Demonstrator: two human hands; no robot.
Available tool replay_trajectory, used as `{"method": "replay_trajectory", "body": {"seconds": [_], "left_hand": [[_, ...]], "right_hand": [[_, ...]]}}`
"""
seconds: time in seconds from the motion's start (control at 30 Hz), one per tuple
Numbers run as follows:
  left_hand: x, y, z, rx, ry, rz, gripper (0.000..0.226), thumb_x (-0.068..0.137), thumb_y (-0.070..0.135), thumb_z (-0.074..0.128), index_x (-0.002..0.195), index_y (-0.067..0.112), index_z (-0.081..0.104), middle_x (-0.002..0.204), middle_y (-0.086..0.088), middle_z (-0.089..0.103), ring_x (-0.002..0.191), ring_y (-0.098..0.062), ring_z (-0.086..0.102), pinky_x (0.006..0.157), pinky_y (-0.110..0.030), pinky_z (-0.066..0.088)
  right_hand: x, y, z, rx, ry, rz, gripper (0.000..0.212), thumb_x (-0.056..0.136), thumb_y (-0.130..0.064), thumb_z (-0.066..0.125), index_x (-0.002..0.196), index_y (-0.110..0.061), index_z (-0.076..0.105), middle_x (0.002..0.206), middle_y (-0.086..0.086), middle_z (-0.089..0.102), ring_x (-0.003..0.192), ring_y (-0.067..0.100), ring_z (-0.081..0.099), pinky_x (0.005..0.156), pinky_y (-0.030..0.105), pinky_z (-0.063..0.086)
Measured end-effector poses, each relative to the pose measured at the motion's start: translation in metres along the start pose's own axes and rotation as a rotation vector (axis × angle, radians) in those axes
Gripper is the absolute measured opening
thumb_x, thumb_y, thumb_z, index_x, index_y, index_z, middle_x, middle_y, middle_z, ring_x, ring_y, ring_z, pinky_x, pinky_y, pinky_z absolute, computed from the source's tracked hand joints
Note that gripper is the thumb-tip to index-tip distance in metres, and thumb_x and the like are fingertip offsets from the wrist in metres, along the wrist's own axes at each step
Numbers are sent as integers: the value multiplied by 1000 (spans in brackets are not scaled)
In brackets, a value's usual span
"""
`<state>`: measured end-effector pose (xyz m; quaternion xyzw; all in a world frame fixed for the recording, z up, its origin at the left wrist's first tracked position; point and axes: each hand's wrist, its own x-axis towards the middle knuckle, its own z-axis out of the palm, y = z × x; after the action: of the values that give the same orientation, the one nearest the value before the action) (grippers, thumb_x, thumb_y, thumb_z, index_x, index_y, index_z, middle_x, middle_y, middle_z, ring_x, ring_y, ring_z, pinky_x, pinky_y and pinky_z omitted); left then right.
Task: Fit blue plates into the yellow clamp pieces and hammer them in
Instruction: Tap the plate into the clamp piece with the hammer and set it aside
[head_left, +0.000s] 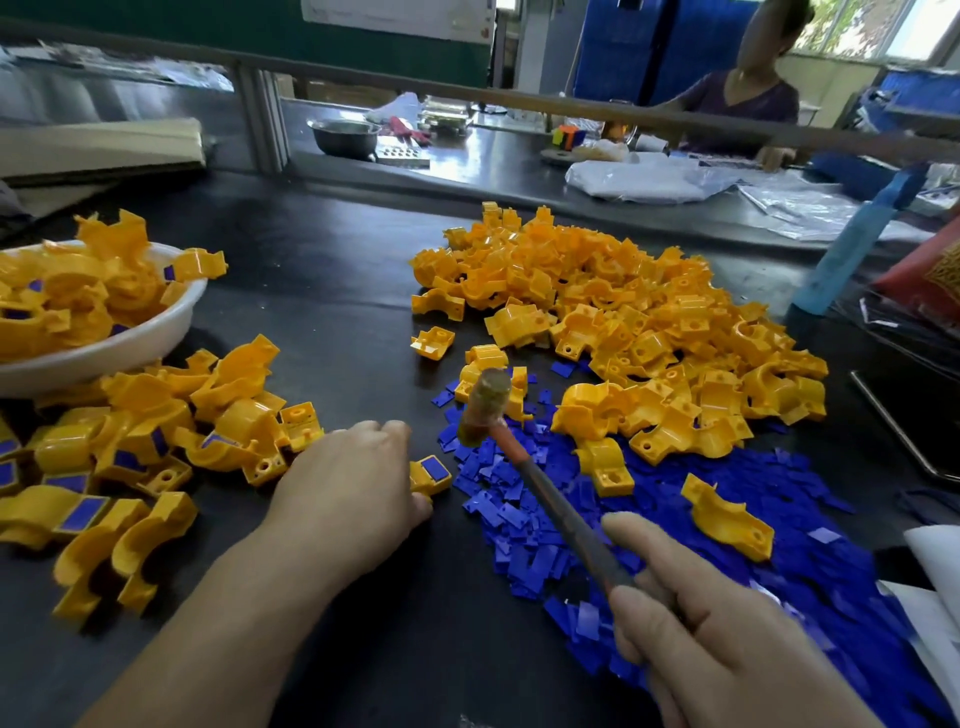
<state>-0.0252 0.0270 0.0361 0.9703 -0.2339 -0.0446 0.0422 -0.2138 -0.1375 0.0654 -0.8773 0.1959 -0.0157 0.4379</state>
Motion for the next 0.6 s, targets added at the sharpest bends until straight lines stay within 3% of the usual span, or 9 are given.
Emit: {"method": "replay_trajectory", "body": {"seconds": [0.13,0.2,0.27,0.33,0.43,0.53,0.6], "left_hand": [[2,-2,2,-37,16,14,35,83,53,67,104,29,53,98,9,54,87,-13,52,62,-27,40],[3,-3,2,-43,15,15,35,82,53,67,104,30,53,94,10,52,85,-13,51,59,-26,39],[4,-2,3,-42,14,14,35,82,52,68,103,29,53,92,10,51,84,-13,52,58,-26,39],[6,-3,4,-39,17,16,36,82,52,68,104,29,53,95,9,54,86,-14,54,61,-27,44],[8,-3,6,-53,6,17,37,81,54,69,104,29,53,94,9,51,87,-14,54,63,-27,45],[8,-4,7,-64,11,22,38,81,54,69,104,29,53,95,9,52,86,-13,54,63,-26,45],[8,-4,7,-69,21,22,37,81,53,70,104,29,54,95,8,54,85,-14,55,65,-27,49]], "right_hand": [[-2,0,9,-161,47,-121,47,91,-47,45,107,-79,16,100,-52,44,93,-19,52,76,5,42],[-1,5,14,-224,41,-145,48,92,-46,44,114,-76,12,97,-42,56,97,-15,53,79,2,39],[2,5,15,-341,-22,-116,45,96,-49,38,109,-75,4,109,-33,56,105,-10,52,85,2,37],[5,-1,10,-376,-49,-112,44,96,-48,37,101,-77,4,107,-28,58,100,-11,53,86,5,39],[10,-8,1,-307,-42,-82,42,95,-46,42,97,-79,16,86,-28,61,86,-16,53,77,7,43],[9,-7,4,-201,-1,-128,42,92,-43,46,103,-79,29,89,-37,58,73,-10,58,60,10,43],[12,-6,11,-224,16,-173,44,91,-44,44,112,-78,26,91,-32,59,76,-8,59,62,11,44]]}}
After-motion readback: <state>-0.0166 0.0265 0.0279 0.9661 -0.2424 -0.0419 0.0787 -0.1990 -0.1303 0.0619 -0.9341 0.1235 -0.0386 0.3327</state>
